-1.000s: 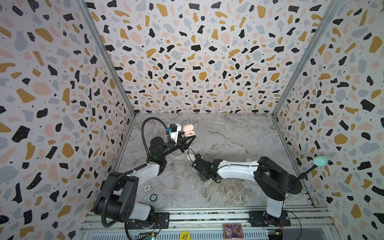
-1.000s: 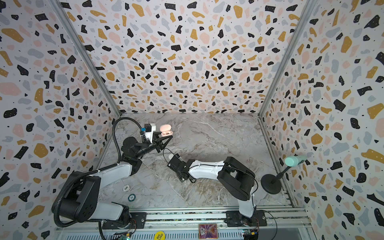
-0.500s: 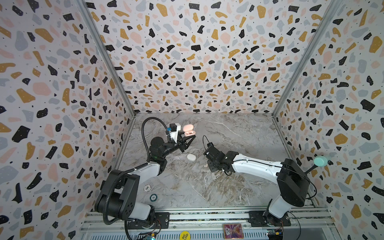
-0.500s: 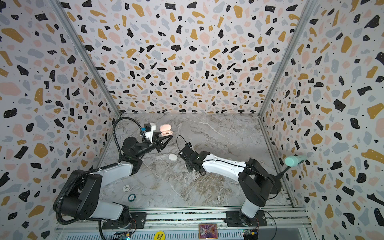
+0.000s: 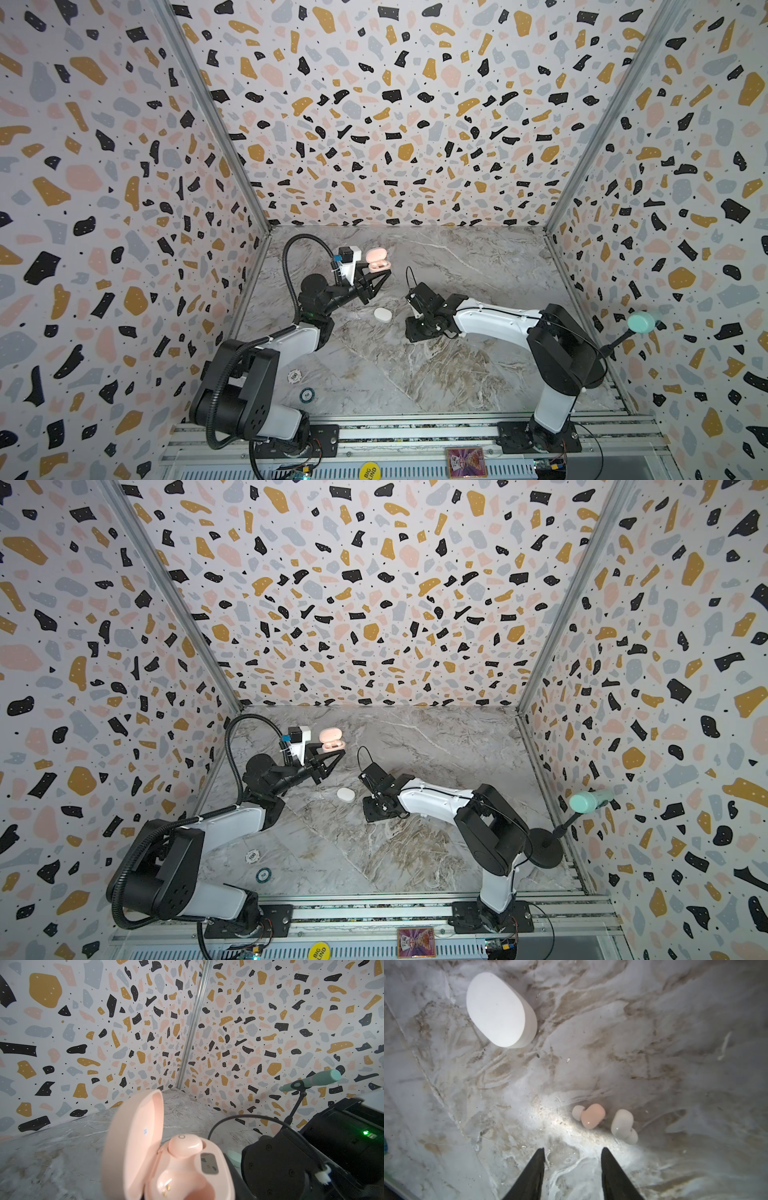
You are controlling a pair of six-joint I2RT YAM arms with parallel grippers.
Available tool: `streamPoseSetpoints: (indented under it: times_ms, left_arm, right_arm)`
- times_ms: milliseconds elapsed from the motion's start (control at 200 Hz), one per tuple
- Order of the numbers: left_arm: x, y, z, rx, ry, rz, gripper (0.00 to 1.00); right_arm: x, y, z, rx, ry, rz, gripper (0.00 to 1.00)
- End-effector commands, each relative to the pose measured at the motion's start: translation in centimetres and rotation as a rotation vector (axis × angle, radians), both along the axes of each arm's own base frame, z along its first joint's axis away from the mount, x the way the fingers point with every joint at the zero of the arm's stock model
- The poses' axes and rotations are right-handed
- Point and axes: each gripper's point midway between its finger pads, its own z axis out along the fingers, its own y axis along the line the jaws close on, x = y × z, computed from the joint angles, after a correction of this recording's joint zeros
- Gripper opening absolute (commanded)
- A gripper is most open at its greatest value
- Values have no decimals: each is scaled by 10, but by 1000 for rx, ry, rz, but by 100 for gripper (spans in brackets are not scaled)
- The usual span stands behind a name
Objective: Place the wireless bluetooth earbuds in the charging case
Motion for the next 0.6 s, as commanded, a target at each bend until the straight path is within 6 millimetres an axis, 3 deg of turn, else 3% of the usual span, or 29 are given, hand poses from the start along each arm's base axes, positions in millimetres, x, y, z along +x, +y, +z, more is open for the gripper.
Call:
streamPoseSetpoints:
  times_ms: [0,596]
  left_arm:
    - [-3,1,18,-21,-77,-7,43]
    - [-3,1,19,-19,-76,-9,43]
  right_arm:
    - [1,10,9,43,30,-18,46]
    - [26,7,-4,-58,-6,-41,47]
